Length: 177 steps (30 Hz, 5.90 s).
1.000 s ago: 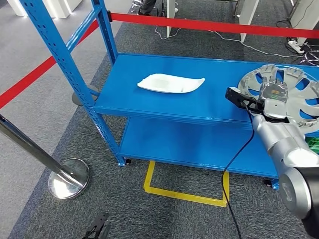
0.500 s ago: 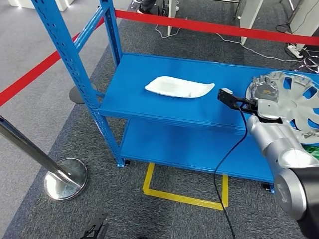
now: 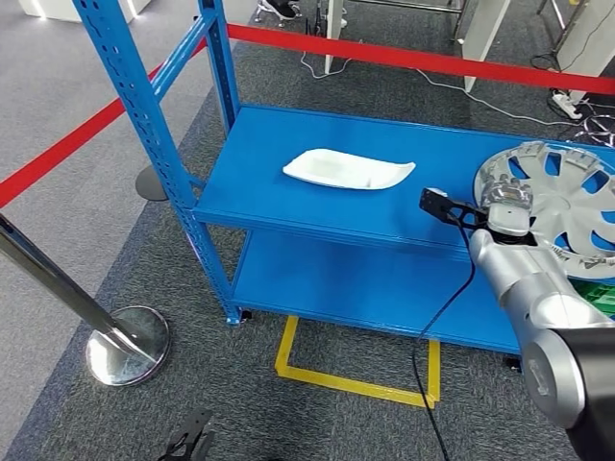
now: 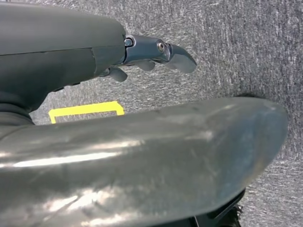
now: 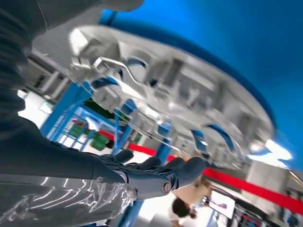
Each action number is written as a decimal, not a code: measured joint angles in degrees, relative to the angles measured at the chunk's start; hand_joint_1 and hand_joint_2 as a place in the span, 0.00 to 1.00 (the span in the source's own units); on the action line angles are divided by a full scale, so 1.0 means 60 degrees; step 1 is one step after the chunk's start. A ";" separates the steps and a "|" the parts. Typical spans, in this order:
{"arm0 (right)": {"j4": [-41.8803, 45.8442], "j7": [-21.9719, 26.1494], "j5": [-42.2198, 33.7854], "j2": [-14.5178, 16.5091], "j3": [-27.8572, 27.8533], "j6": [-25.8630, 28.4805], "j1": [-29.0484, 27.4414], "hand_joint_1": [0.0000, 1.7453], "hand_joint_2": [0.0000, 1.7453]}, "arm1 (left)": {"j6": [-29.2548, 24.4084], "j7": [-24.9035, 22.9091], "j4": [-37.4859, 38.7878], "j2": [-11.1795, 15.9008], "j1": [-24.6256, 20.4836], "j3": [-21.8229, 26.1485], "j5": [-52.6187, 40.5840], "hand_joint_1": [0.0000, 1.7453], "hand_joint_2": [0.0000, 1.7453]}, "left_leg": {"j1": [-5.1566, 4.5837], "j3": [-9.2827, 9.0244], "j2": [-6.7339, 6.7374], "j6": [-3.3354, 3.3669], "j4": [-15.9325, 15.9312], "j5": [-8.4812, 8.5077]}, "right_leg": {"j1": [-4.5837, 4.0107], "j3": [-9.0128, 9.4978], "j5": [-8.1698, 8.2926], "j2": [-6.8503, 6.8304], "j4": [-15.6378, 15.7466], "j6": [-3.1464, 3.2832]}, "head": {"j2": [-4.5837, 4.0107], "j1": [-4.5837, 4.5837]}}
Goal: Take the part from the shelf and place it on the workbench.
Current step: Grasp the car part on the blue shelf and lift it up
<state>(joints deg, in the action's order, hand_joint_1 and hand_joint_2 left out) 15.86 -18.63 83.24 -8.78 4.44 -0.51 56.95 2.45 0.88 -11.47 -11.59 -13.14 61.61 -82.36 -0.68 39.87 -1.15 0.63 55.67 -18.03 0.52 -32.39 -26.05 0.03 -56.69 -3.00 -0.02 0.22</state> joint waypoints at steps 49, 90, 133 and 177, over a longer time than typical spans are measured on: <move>-0.0165 -0.0976 -0.0591 -0.1878 -0.1868 -0.1174 -0.1438 1.00 1.00 | 0.0097 -0.0122 0.0000 0.0016 0.0041 -0.0194 -0.0157 0.00 0.00 | 0.0016 -0.0242 -0.0011 0.0010 0.0001 -0.0061 | -0.0015 0.0242 -0.0109 -0.0032 0.0031 0.0065 | 0.0000 0.0000; 0.0089 0.1949 0.0785 0.0153 -0.1108 -0.0568 0.1505 0.00 1.00 | -0.0129 0.0032 0.0000 0.0034 -0.0119 -0.0139 0.0126 0.00 0.00 | 0.0016 -0.0198 0.0004 -0.0013 0.0000 -0.0049 | -0.0031 0.0248 -0.0053 -0.0004 0.0017 0.0006 | 0.0000 -0.0001; -0.0211 -0.0652 0.0262 -0.1016 -0.2144 -0.1979 -0.0785 0.00 1.00 | -0.0004 -0.0244 0.0000 -0.0037 -0.0133 -0.0199 -0.0277 0.00 0.00 | 0.0014 -0.0175 0.0008 -0.0016 0.0000 -0.0065 | -0.0022 0.0198 -0.0060 0.0014 0.0019 0.0007 | 0.0000 -0.0001; -0.0128 0.2610 0.0897 -0.0369 -0.1992 -0.0599 -0.0074 1.00 1.00 | -0.0189 0.0051 0.0000 0.0112 0.0016 -0.0108 0.0138 0.00 0.50 | 0.0012 -0.0167 0.0003 -0.0010 0.0000 -0.0057 | -0.0031 0.0223 -0.0056 -0.0002 0.0015 0.0004 | 0.0000 -0.0001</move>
<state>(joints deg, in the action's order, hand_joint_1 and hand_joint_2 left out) 15.09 -2.97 88.63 -10.99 -7.51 -4.10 56.50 1.32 1.18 -11.47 -10.92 -13.04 60.96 -81.53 -0.60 38.87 -1.13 0.57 55.67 -18.37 0.34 -31.06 -26.39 0.01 -56.59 -2.97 -0.02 0.21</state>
